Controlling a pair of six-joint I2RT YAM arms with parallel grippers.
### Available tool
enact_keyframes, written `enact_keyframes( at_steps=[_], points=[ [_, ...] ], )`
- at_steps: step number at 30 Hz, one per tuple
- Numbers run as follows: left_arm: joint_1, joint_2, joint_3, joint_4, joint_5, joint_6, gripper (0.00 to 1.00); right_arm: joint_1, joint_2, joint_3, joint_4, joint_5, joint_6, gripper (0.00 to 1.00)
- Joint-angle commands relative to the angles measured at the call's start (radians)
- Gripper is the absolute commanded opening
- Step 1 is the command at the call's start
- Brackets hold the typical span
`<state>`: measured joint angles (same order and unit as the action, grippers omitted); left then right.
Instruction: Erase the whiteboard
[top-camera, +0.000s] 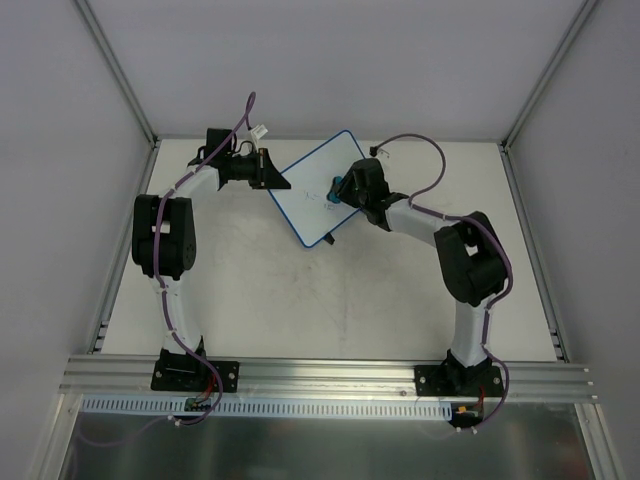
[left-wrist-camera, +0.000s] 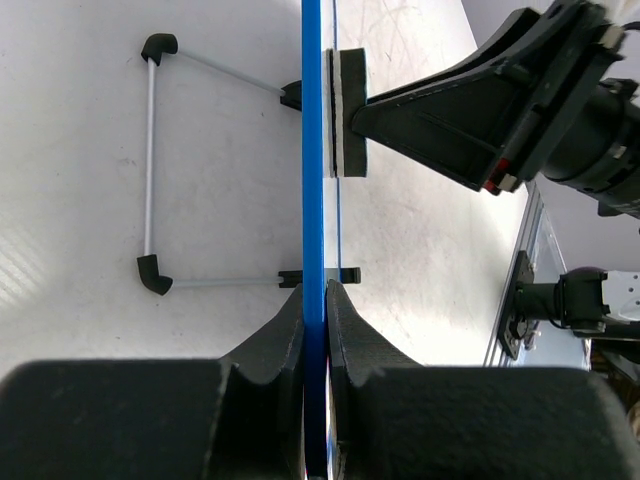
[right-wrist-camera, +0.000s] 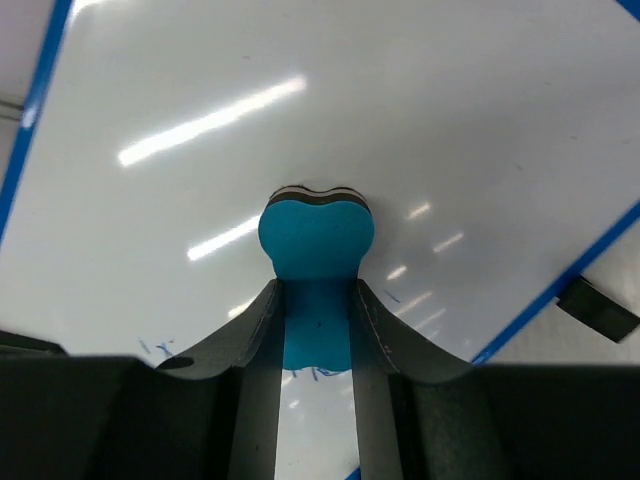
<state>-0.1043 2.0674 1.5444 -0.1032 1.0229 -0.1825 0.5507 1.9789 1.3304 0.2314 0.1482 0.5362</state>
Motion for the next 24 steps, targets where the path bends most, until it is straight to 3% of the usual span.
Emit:
enact_keyframes(
  at_steps=[1, 9, 14, 24],
  points=[
    [-0.072, -0.006, 0.0, -0.026, -0.01, 0.137, 0.0, -0.011, 0.055, -0.099, -0.225, 0.105, 0.045, 0.0],
    [-0.072, -0.006, 0.002, -0.027, -0.007, 0.137, 0.0, -0.005, 0.02, -0.148, -0.257, 0.148, 0.082, 0.0],
    [-0.072, -0.006, 0.003, -0.027, -0.006, 0.135, 0.0, -0.003, 0.043, -0.074, -0.386, 0.183, 0.091, 0.0],
    [-0.072, -0.004, 0.005, -0.027, -0.003, 0.135, 0.0, 0.057, 0.037, -0.022, -0.386, 0.201, 0.031, 0.0]
  ],
)
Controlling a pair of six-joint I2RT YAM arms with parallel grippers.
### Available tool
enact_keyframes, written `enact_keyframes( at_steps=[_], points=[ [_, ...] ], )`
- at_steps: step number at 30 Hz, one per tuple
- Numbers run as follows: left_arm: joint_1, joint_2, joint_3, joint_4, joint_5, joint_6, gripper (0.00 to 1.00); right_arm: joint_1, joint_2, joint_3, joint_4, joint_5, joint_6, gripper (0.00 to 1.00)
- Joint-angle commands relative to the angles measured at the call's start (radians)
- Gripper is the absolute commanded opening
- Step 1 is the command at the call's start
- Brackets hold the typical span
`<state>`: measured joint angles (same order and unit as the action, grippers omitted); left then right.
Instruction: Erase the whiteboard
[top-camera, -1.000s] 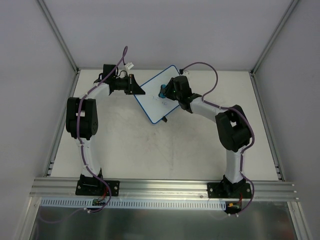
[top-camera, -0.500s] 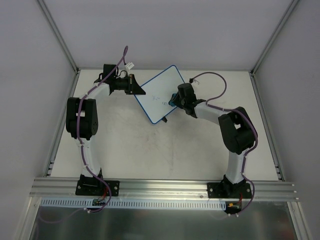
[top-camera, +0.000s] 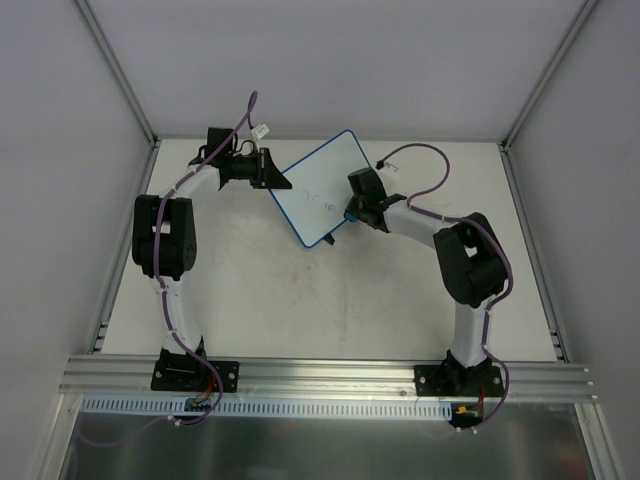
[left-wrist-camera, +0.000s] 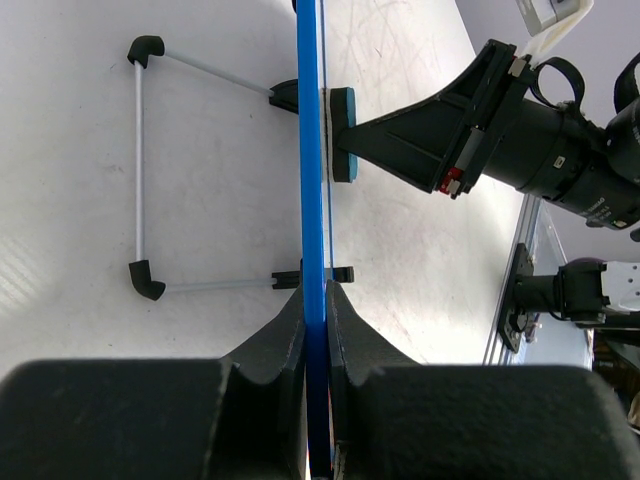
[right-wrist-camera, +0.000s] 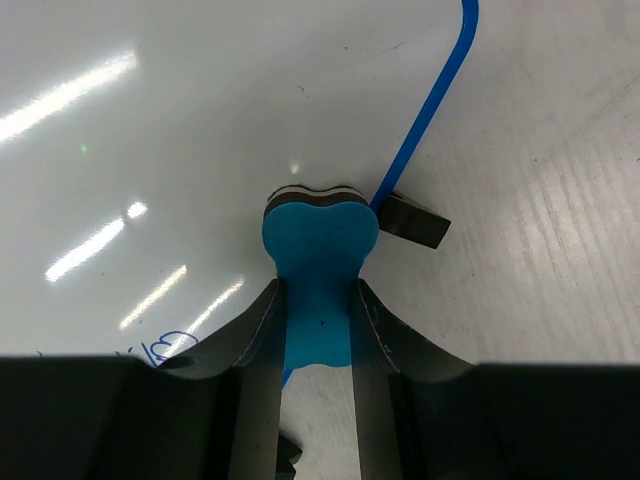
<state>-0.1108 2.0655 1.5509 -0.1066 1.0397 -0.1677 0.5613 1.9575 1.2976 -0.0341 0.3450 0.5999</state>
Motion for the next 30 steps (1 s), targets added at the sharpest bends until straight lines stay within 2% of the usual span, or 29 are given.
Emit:
enact_keyframes(
  at_steps=[1, 6, 16, 22, 30],
  points=[
    [-0.066, -0.004, -0.002, -0.024, -0.018, 0.119, 0.0, 0.054, 0.06, 0.018, -0.122, 0.017, -0.04, 0.0],
    [-0.066, 0.002, 0.0, -0.022, -0.018, 0.119, 0.0, 0.115, 0.066, 0.071, -0.118, 0.035, -0.074, 0.0],
    [-0.067, 0.002, -0.003, -0.024, -0.017, 0.119, 0.0, 0.173, 0.076, 0.129, 0.026, -0.012, -0.173, 0.0],
    [-0.069, 0.004, -0.003, -0.024, -0.017, 0.119, 0.0, 0.181, 0.093, 0.147, 0.163, -0.147, -0.227, 0.0],
    [-0.069, 0.002, -0.003, -0.024, -0.012, 0.123, 0.0, 0.186, 0.142, 0.233, 0.238, -0.331, -0.278, 0.0]
  ],
)
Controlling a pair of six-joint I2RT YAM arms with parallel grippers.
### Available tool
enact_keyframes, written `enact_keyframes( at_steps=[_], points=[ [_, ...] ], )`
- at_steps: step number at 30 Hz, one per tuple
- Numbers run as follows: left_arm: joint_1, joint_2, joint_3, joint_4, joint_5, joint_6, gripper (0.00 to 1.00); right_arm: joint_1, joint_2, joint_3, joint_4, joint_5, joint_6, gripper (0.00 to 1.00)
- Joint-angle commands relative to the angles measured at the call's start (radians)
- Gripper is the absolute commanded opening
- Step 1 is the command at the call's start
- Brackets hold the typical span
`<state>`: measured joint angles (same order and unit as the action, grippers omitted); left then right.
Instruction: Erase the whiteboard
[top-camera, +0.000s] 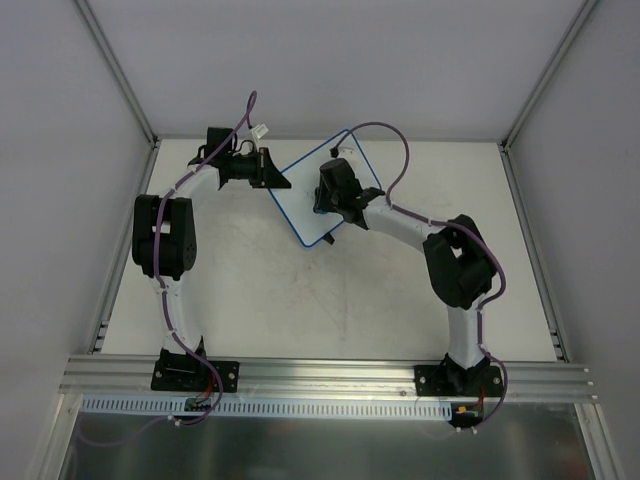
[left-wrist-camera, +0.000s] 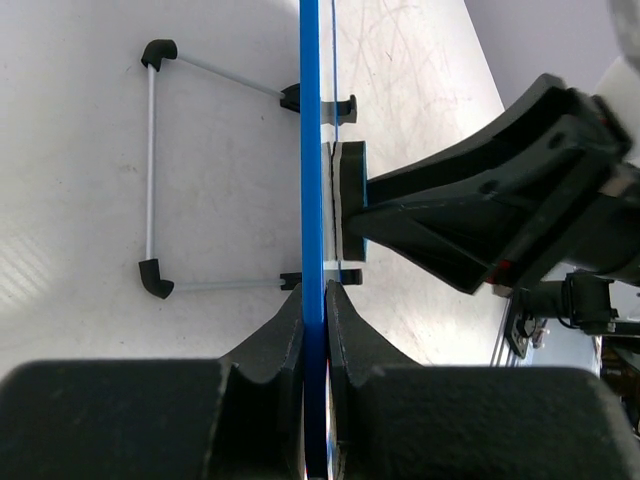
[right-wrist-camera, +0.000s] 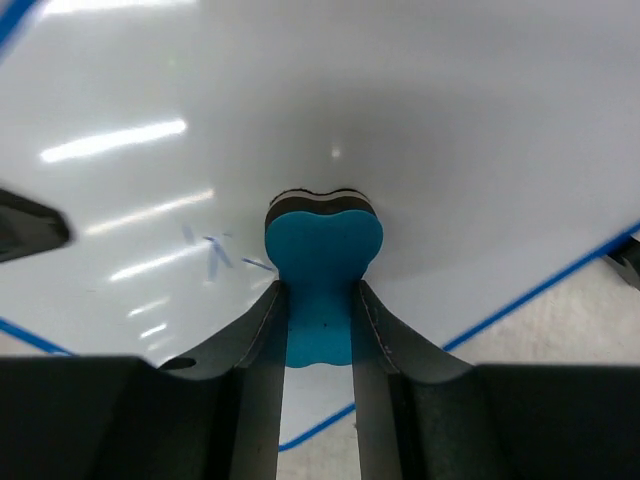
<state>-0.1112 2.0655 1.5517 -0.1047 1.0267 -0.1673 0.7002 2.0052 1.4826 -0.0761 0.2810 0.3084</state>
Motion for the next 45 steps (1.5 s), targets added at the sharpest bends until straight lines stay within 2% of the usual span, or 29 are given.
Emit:
enact_keyframes(
  at_steps=[1, 13, 19, 28, 32, 38, 45],
  points=[
    [-0.068, 0.001, -0.004, -0.027, 0.001, 0.123, 0.0, 0.047, 0.095, 0.05, 0.28, -0.269, 0.005, 0.0],
    [-0.07, -0.013, -0.008, -0.029, 0.009, 0.129, 0.0, 0.027, 0.119, 0.113, 0.263, -0.368, -0.055, 0.0],
    [-0.068, -0.013, -0.008, -0.03, 0.007, 0.13, 0.0, 0.016, 0.138, 0.131, 0.159, -0.244, -0.023, 0.0],
    [-0.07, -0.022, -0.012, -0.033, 0.007, 0.132, 0.0, -0.039, 0.104, -0.011, 0.081, -0.121, 0.09, 0.0],
    [-0.068, -0.024, -0.012, -0.035, 0.006, 0.132, 0.0, -0.077, 0.08, -0.068, -0.003, -0.05, 0.153, 0.0],
    [-0.07, -0.021, -0.008, -0.035, 0.006, 0.13, 0.0, -0.125, 0.043, -0.13, -0.031, -0.025, 0.193, 0.0],
    [-0.07, -0.019, -0.007, -0.035, 0.003, 0.13, 0.0, -0.133, -0.006, -0.13, -0.053, -0.017, 0.143, 0.0]
  ],
)
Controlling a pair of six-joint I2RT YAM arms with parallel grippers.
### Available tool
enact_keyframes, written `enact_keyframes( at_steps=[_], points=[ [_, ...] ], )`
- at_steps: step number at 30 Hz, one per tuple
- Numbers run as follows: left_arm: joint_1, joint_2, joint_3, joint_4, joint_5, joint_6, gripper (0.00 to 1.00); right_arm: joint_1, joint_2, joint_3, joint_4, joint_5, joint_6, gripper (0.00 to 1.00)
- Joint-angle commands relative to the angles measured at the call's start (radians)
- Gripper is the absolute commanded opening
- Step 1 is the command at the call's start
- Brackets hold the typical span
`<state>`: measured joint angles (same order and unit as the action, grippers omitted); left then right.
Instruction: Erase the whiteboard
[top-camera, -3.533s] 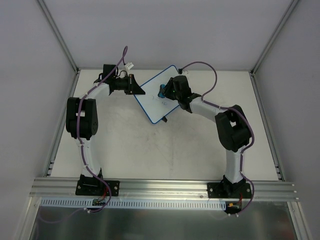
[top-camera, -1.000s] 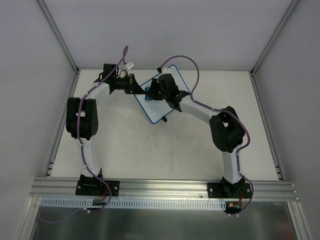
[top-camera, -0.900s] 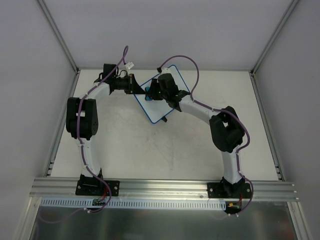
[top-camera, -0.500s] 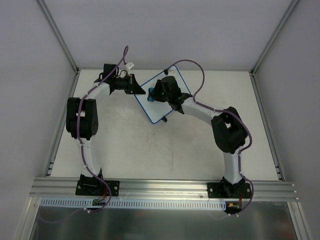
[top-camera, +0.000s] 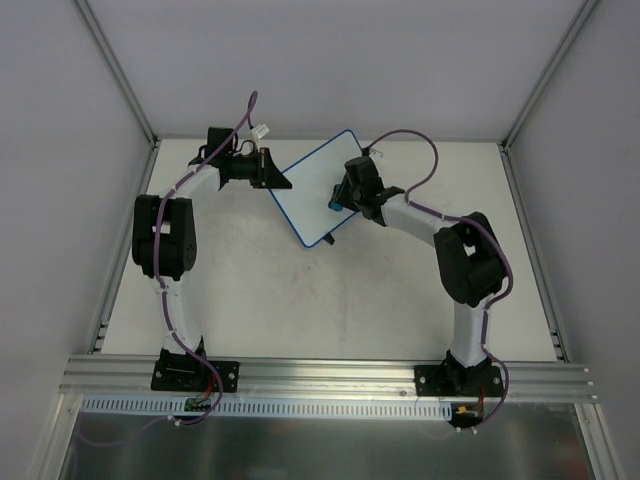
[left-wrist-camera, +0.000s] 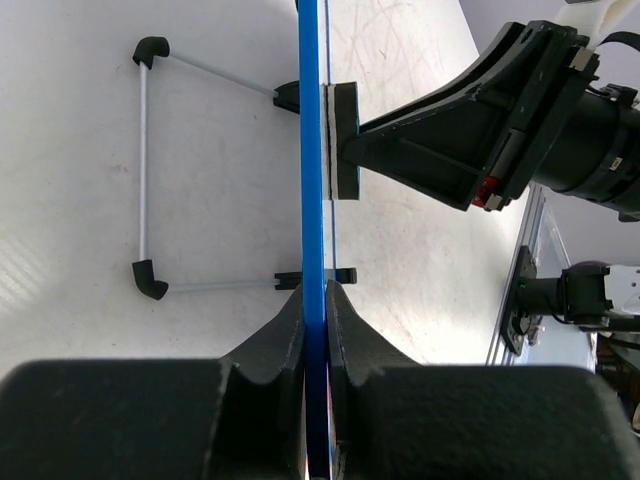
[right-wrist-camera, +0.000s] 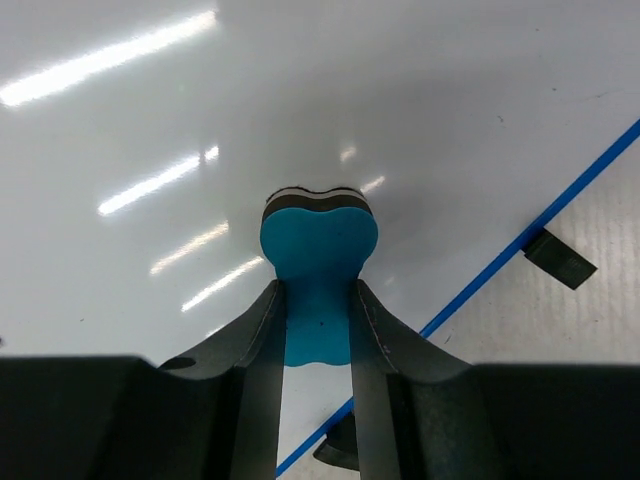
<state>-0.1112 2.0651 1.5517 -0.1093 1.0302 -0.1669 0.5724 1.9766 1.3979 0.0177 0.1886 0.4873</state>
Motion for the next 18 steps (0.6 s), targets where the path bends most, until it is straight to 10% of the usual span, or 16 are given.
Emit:
enact_keyframes(
  at_steps=[1, 18],
  points=[
    [-0.068, -0.017, -0.007, -0.032, -0.004, 0.13, 0.0, -0.003, 0.007, -0.051, -0.147, 0.08, -0.047, 0.0],
    [-0.059, -0.01, 0.001, -0.032, -0.009, 0.122, 0.06, 0.072, -0.508, -0.342, -0.137, 0.301, -0.331, 0.0]
  ],
)
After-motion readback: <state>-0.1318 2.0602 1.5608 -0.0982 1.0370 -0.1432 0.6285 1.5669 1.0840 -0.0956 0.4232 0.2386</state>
